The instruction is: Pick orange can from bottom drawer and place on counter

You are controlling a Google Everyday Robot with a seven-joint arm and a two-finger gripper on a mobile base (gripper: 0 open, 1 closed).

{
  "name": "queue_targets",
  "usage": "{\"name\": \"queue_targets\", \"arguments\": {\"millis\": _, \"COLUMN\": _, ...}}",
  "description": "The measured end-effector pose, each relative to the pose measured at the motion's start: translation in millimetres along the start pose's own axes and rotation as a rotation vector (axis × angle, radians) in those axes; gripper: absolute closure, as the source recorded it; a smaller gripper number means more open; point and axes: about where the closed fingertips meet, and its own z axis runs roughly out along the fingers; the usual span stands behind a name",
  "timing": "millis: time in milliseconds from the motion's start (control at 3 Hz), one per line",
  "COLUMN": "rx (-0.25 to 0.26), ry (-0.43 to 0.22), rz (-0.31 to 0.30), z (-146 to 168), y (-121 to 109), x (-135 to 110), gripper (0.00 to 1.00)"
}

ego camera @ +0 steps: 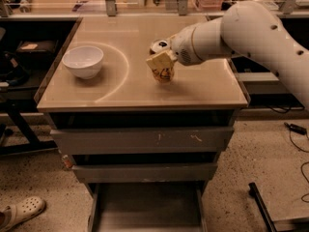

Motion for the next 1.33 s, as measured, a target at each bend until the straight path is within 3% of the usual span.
{"name": "queue_targets", "arguments": {"millis": 667, "rx": -0.075, "ry": 0.02, "rz": 0.052, "z": 22, "y": -17, "x": 8, "gripper": 1.0}}
{"name": "queue_targets", "arguments": {"millis": 1333, "rx": -0.114, "ry": 0.023, "rz": 0.085, "z": 39, "y": -25, "x": 15, "gripper": 1.0}}
